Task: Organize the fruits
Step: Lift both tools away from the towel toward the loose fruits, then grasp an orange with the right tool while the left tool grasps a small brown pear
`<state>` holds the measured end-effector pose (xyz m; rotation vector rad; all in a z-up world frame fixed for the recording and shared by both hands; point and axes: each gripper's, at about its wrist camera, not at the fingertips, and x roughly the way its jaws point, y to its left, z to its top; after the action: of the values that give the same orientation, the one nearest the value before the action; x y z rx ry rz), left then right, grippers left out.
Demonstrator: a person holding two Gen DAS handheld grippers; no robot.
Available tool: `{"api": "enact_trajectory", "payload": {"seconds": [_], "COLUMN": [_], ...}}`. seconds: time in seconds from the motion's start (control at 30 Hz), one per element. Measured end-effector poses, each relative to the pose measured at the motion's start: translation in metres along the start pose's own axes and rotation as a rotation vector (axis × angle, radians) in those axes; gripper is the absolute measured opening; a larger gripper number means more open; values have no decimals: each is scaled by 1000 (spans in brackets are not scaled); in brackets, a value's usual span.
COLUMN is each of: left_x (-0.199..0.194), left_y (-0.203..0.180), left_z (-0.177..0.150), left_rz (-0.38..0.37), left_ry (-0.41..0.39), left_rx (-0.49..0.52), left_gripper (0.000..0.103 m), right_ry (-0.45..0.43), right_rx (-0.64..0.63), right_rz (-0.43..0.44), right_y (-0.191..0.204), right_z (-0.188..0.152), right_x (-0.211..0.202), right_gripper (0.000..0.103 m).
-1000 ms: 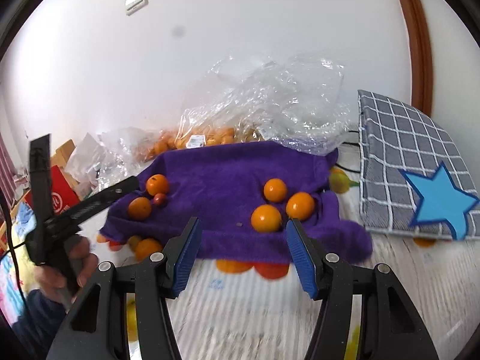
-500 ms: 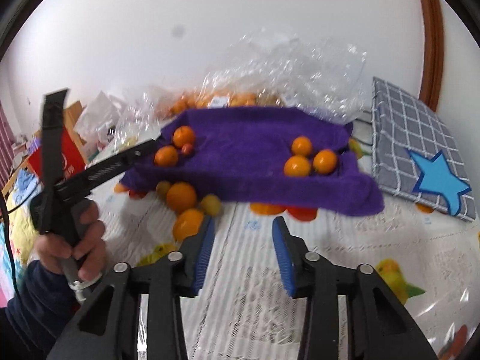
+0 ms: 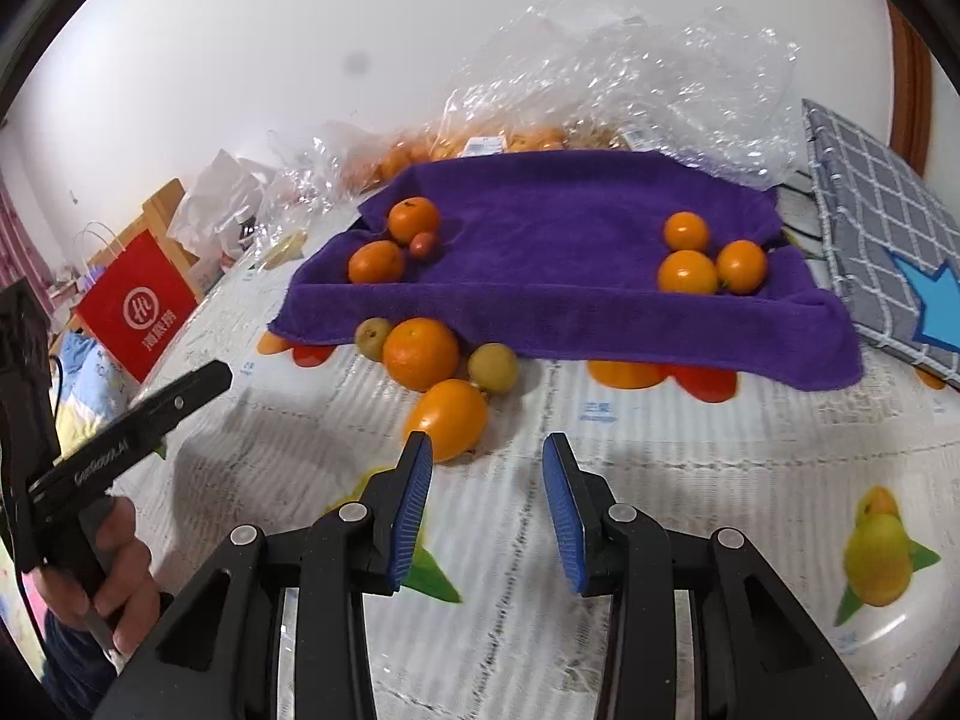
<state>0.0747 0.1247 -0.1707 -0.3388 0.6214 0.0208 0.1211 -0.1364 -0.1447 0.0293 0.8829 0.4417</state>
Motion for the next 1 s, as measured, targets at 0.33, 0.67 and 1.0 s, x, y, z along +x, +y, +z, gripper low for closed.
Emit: {"api": "enact_trajectory", "payload": {"seconds": [0.33,0.67,1.0], "left_x": [8,14,16], "left_y": [15,13,7], "left_z": [0,-2,-3], "left_rz": [23,8,-8], "left_ry": [50,81,94], "left_rx": [-75,-72,-42], "left_gripper": [60,60,60], "right_ry": [43,84,-9], "right_rx": [-8,-24,-158], "right_rz": [2,-19,-117], "right_y": [14,20,20], "right_z": [12,14,9], "right_x": [29,52,29], "right_gripper": [39,40,34]}}
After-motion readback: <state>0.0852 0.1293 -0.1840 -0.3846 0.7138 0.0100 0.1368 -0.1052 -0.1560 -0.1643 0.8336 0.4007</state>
